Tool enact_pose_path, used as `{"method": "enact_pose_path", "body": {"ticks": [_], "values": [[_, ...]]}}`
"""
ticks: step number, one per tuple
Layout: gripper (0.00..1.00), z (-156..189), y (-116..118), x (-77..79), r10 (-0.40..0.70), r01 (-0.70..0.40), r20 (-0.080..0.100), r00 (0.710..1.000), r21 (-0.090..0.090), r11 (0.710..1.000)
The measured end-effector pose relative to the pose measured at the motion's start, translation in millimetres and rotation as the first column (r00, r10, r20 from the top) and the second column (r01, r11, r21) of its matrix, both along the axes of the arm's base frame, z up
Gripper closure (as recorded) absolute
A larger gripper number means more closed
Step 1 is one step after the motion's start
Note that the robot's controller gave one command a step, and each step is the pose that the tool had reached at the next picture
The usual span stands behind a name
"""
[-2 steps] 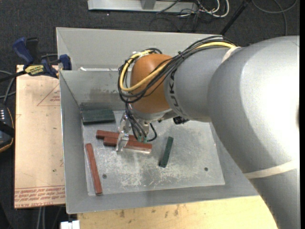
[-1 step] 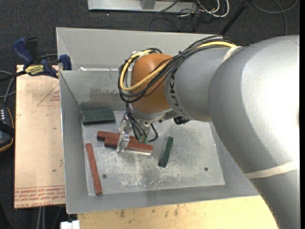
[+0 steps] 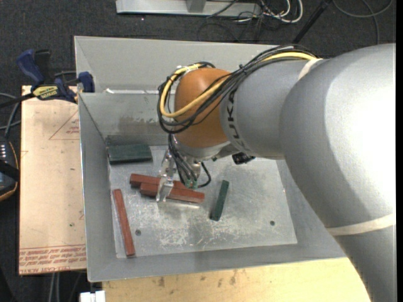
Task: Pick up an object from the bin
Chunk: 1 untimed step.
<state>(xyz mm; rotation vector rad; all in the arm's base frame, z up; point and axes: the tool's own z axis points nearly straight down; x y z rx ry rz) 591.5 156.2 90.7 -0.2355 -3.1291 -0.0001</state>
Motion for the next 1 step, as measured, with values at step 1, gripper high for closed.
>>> {"method": "enact_pose_path", "body": {"ticks": [1], "values": [[1.0,21.9,-0.4,-0.6,0.0,0.0,-0.002,1.0,-0.001,1.0]]}}
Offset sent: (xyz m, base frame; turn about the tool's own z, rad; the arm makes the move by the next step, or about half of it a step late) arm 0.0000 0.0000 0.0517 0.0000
